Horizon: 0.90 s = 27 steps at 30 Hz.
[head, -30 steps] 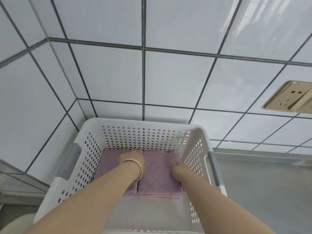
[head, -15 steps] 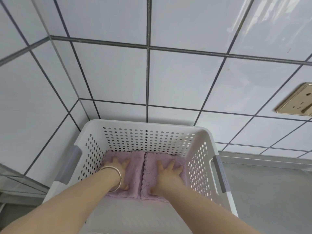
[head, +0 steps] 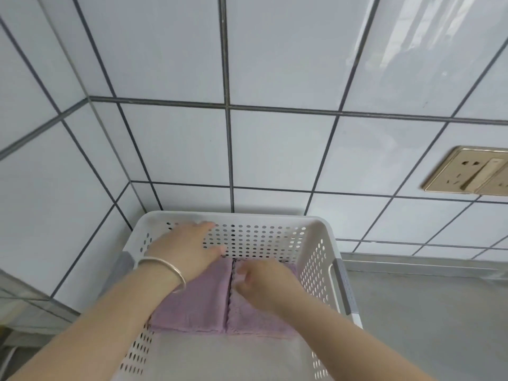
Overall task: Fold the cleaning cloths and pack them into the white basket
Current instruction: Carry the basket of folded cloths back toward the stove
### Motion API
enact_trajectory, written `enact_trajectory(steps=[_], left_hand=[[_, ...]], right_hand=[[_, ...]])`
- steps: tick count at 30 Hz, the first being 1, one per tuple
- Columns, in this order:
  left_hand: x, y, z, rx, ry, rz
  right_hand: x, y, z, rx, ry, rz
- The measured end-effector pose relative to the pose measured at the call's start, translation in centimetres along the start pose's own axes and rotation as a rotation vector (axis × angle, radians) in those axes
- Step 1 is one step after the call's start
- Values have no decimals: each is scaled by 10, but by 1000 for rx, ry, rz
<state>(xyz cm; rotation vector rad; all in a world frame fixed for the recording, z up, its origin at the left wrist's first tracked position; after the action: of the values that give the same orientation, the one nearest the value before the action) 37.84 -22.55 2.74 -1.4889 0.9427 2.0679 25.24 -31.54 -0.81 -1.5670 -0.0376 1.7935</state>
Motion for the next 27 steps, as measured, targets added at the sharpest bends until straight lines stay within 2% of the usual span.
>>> enact_trajectory(steps=[3, 4, 5, 7, 9, 10, 12, 17, 21, 23, 27], left_hand=[[-46, -3, 41, -37, 258, 260], [-55, -10, 52, -82, 334, 363], [-58, -19, 59, -129, 401, 404], [-51, -38, 68, -228, 421, 316], [-31, -55, 69, -296, 331, 194], [-22, -60, 71, -310, 280, 156], [-5, -69, 74, -334, 222, 91], [15, -84, 69, -392, 229, 95], [14, -85, 70, -357, 299, 108], [14, -85, 72, -337, 310, 102], [13, -86, 71, -402, 225, 90]], right_hand=[[-37, -3, 38, -387, 640, -68], [-44, 2, 50, -430, 846, -27], [-50, 13, 59, -394, 985, 21], [-58, 39, 70, -133, 1080, 49], [-55, 66, 72, 224, 934, -72], [-50, 75, 74, 343, 817, -184], [-39, 81, 78, 462, 642, -435], [-28, 87, 74, 504, 571, -575], [-28, 86, 74, 546, 419, -799], [-27, 88, 73, 564, 397, -800], [-23, 95, 85, 564, 399, -816]])
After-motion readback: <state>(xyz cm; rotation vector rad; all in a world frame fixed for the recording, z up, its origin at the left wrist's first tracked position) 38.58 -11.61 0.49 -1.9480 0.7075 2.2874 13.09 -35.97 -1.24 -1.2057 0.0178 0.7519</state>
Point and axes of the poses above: each hand's wrist, its own z-axis away from the middle knuckle, its own x-axis out of the palm, y = z × x, the point moved 2 cm from there along -z, towards the middle knuckle, and after that the axes turned 1 degree about y, right-handed, at the moved point
